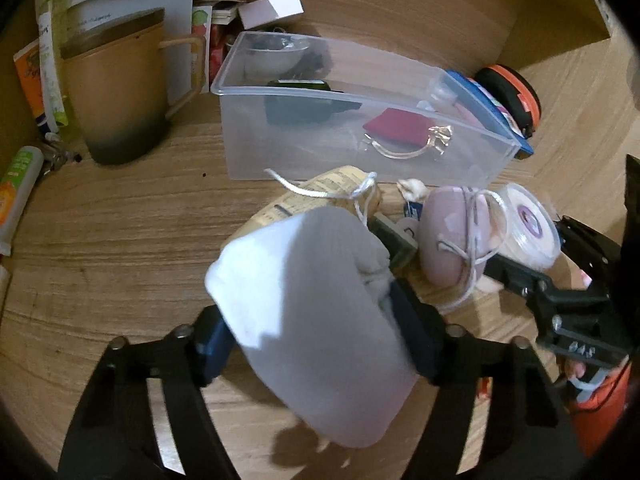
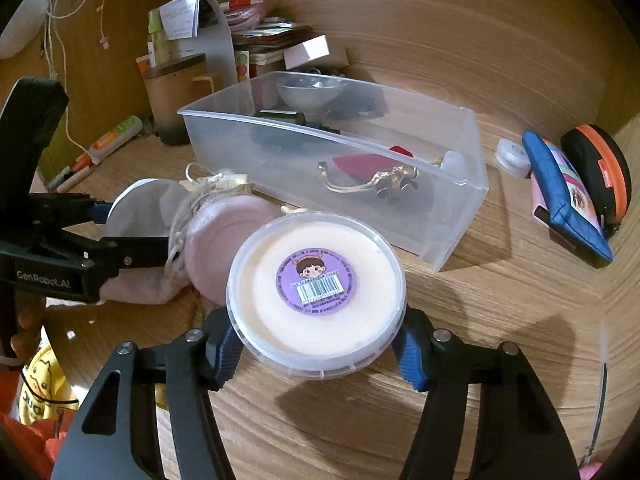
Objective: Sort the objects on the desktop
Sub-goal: 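Carry the white cloth bag and white tub over the clear box with both tools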
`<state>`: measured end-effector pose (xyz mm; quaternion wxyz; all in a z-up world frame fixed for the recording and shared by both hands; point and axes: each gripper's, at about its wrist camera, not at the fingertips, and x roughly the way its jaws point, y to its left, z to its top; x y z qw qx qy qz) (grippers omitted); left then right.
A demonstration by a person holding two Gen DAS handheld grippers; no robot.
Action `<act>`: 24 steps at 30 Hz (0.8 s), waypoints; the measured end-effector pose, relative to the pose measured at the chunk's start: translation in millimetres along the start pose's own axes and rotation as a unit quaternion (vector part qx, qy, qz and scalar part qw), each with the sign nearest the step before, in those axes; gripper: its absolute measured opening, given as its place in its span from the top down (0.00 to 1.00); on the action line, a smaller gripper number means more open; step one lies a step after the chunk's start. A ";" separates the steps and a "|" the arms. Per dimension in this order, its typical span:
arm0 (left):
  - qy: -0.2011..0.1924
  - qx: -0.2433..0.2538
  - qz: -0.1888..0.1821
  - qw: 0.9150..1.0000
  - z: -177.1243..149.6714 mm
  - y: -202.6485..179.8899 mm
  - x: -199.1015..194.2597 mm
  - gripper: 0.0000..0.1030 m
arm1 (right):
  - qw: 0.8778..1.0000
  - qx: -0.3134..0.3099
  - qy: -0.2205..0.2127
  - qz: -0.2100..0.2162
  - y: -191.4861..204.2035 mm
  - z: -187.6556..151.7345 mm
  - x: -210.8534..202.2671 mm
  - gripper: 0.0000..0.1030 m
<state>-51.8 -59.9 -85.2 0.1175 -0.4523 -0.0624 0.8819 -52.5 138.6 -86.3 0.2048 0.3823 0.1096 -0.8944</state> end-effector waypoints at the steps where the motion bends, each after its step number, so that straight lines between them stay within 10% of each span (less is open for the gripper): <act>1: 0.000 -0.001 -0.003 1.000 -0.7 1.8 -1.5 0.41 | 1.000 0.004 0.000 0.002 -1.3 -0.3 -1.0 0.46; 24: -0.072 0.010 -0.009 0.997 8.7 -11.7 -59.4 0.59 | 0.998 0.047 -0.046 0.003 -22.7 2.6 -55.2 0.47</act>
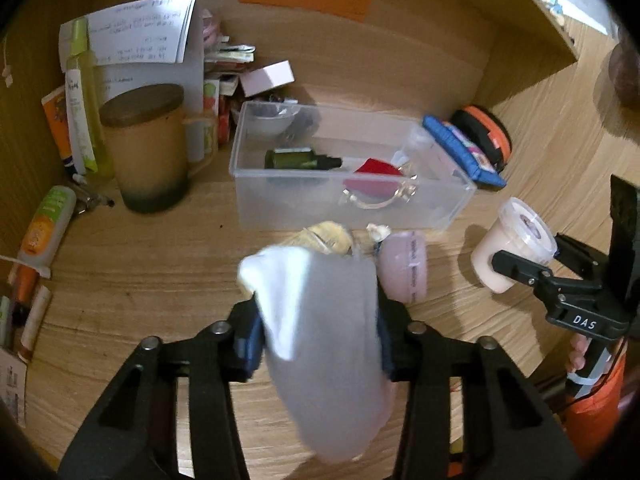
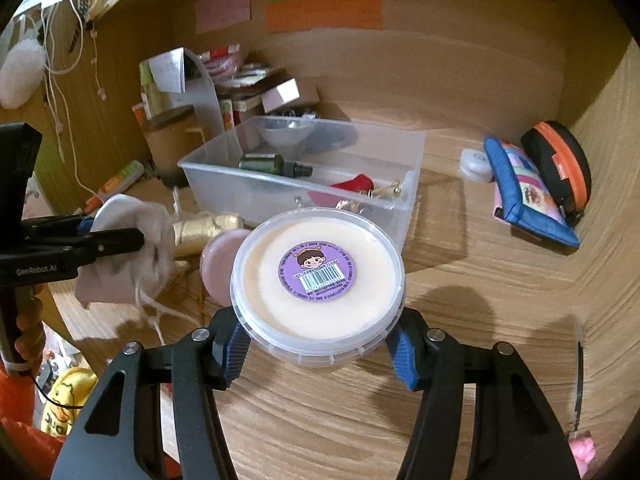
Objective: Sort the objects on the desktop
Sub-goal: 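Carry the white cloth bag and white tub over the clear box with both tools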
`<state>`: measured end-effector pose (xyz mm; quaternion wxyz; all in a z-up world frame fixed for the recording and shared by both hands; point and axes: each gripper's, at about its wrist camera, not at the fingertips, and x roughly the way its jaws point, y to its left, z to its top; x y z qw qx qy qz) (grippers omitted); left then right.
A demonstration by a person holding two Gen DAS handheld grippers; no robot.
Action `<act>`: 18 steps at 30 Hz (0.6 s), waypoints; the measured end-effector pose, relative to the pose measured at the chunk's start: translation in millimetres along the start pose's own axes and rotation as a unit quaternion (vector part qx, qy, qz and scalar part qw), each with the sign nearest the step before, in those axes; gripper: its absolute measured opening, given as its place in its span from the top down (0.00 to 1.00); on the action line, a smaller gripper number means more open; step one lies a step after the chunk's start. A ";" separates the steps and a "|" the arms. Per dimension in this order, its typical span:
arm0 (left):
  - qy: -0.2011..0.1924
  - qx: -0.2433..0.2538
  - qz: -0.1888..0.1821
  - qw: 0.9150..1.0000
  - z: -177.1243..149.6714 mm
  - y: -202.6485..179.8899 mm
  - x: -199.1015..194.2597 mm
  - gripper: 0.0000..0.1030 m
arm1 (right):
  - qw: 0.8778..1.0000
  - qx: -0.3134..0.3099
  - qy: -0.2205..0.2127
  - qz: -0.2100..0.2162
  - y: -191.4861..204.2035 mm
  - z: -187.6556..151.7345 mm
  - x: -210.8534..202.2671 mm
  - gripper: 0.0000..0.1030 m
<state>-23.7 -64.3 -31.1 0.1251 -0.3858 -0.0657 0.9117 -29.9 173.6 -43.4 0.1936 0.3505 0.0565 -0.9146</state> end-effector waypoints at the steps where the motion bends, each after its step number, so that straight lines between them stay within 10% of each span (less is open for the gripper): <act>1: -0.003 -0.003 -0.005 1.000 2.3 0.3 -0.9 0.59 | 1.000 0.003 -0.003 0.001 -1.3 1.1 -2.6 0.47; 18: -0.056 -0.008 -0.038 0.998 48.5 -3.6 -22.3 0.65 | 0.999 0.022 -0.029 0.015 -12.3 15.0 -17.7 0.47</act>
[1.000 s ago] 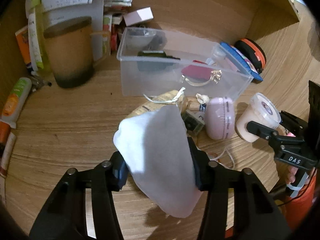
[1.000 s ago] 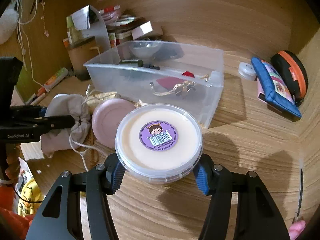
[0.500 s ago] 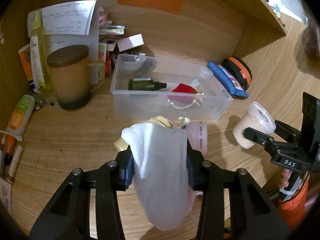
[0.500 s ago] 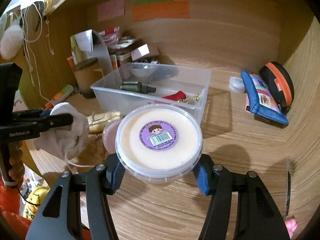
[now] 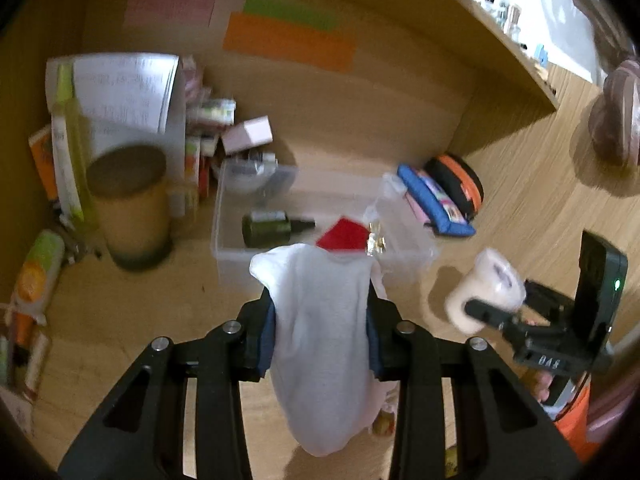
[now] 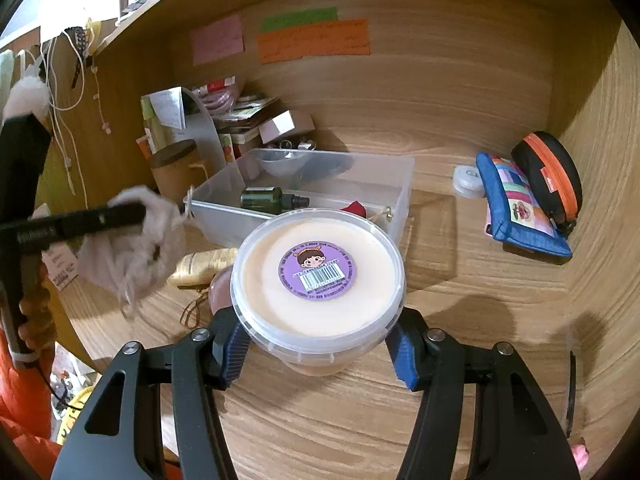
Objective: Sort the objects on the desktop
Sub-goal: 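Carry the white cloth bag and white tub over the clear box with both tools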
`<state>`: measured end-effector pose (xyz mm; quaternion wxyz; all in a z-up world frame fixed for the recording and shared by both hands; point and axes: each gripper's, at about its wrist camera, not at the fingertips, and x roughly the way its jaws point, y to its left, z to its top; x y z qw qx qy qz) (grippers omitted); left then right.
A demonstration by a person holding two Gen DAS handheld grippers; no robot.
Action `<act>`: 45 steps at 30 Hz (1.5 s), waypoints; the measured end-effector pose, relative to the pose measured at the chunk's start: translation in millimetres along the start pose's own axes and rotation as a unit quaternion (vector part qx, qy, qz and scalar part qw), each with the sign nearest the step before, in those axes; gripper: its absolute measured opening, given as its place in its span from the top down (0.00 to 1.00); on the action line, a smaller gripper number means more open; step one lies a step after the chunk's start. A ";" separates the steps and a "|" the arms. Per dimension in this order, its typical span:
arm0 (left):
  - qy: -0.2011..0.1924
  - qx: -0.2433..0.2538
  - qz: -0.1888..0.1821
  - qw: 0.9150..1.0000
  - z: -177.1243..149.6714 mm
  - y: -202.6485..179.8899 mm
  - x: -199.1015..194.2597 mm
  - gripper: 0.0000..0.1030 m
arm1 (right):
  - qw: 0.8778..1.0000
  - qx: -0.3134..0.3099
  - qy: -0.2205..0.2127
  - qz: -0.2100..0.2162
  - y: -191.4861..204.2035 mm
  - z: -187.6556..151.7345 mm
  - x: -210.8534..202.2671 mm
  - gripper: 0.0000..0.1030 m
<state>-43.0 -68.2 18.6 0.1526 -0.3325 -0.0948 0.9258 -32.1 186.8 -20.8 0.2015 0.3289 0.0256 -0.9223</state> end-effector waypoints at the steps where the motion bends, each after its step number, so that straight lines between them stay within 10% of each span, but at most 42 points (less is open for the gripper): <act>1: -0.003 0.000 0.001 1.000 4.8 -0.1 -0.2 0.65 | 1.000 0.001 0.000 0.001 -0.1 0.6 0.2 0.47; 24: -0.038 -0.015 0.018 0.999 57.1 15.2 6.6 0.65 | 0.999 -0.027 -0.030 0.012 1.2 64.7 12.0 0.47; 45: 0.021 -0.019 0.024 0.999 78.8 38.2 100.0 0.65 | 0.999 -0.018 0.033 0.033 -11.0 96.8 110.7 0.47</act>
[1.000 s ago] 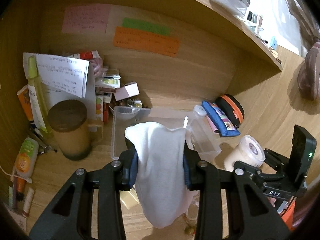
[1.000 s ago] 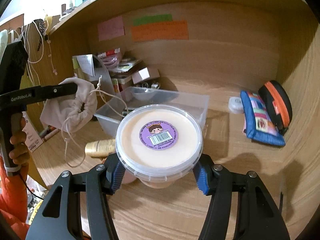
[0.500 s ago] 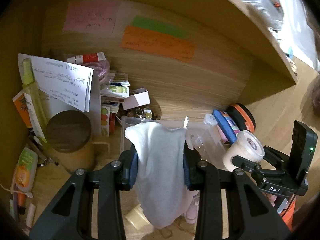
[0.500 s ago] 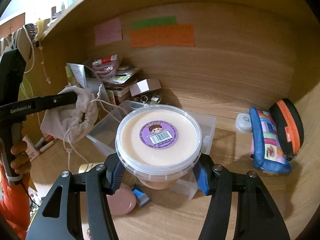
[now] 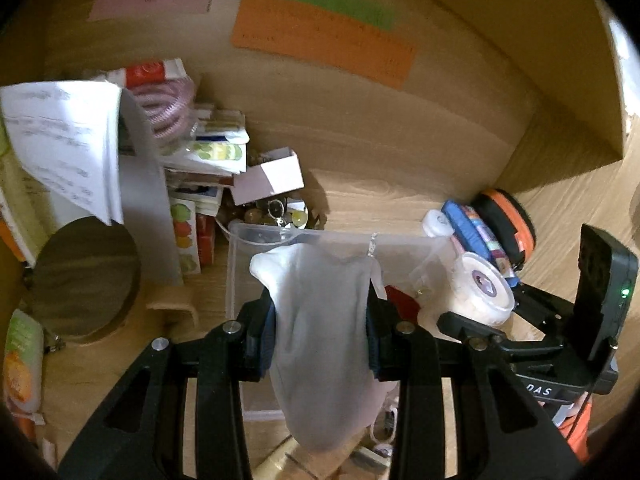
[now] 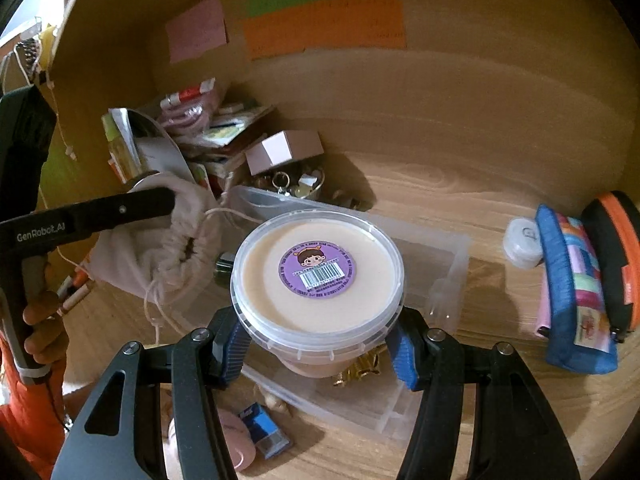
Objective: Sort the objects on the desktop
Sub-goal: 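Carry the white cloth bag and white tub over the clear box with both tools, then release the cloth bag and white tub into the clear box with both tools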
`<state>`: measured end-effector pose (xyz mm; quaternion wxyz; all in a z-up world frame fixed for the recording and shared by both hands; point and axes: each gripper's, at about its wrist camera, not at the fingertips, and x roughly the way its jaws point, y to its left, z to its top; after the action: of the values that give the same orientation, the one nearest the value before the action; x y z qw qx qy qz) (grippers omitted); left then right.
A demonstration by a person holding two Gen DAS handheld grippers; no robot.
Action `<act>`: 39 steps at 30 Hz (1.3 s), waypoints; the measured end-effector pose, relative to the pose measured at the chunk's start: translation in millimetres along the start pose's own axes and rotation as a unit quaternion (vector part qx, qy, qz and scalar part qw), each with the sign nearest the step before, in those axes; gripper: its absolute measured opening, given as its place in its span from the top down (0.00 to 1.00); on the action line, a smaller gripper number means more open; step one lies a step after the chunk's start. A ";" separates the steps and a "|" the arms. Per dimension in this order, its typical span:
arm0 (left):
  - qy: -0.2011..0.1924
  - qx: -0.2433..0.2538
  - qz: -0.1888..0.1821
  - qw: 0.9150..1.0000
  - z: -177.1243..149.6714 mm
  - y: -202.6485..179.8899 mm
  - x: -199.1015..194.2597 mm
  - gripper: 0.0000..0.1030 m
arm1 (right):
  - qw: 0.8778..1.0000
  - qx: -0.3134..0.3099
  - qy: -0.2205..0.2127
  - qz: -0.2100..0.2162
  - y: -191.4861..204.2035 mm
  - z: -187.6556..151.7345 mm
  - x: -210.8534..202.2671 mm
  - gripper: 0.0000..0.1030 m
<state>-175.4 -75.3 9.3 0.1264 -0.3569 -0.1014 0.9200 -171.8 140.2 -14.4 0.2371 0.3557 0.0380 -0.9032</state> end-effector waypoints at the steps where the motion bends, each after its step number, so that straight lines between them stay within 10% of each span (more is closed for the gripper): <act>1: 0.004 0.002 0.002 1.000 -0.6 -0.1 4.6 0.65 | 1.000 -0.001 0.005 0.000 0.1 -0.2 4.9 0.47; 32: 0.075 0.045 0.057 0.995 -21.7 -6.3 56.5 0.55 | 0.998 -0.027 0.057 -0.003 9.9 -6.7 50.0 0.43; 39: 0.050 0.050 0.061 0.996 -16.2 -12.3 35.2 0.40 | 0.998 -0.045 0.037 -0.034 17.3 -3.3 29.1 0.21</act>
<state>-187.4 -51.3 -21.2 0.0928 -0.4010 -0.0269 0.9110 -180.3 113.9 -34.3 0.2209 0.3763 0.0995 -0.8943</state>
